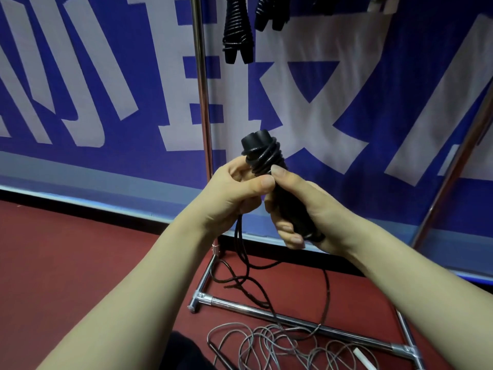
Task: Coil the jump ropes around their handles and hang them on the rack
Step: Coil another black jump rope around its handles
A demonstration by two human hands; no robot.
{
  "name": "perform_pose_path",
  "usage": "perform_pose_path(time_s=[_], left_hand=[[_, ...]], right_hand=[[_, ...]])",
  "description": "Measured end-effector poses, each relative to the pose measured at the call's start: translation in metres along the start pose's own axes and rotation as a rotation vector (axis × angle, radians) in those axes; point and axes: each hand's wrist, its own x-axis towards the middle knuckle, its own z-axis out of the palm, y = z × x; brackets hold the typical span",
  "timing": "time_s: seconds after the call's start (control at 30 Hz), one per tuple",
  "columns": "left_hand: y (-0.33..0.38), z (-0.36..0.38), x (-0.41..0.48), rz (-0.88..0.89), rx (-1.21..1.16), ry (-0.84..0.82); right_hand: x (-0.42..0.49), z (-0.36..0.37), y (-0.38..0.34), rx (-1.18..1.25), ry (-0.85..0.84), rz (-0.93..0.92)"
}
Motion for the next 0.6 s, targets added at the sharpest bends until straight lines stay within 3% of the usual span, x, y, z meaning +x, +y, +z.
perform_pose_path(time_s=[0.17, 0.27, 0.43, 0.6], left_hand=[[-0.006, 0.000, 0.002, 0.003, -0.036, 0.072], [-0.007, 0.001, 0.003, -0.002, -0.037, 0.089], [-0.010, -0.001, 0.002, -0.032, -0.016, 0.137], [-0.013, -0.004, 0.004, -0.070, -0.029, 0.297]], right_hand=[[0.006, 0.004, 0.003, 0.096, 0.175, -0.006], [0.010, 0.004, 0.007, 0.032, 0.272, -0.053], [0.013, -0.007, 0.010, -0.028, 0.187, 0.008], [0.016, -0.018, 0.012, 0.048, 0.125, -0.121]])
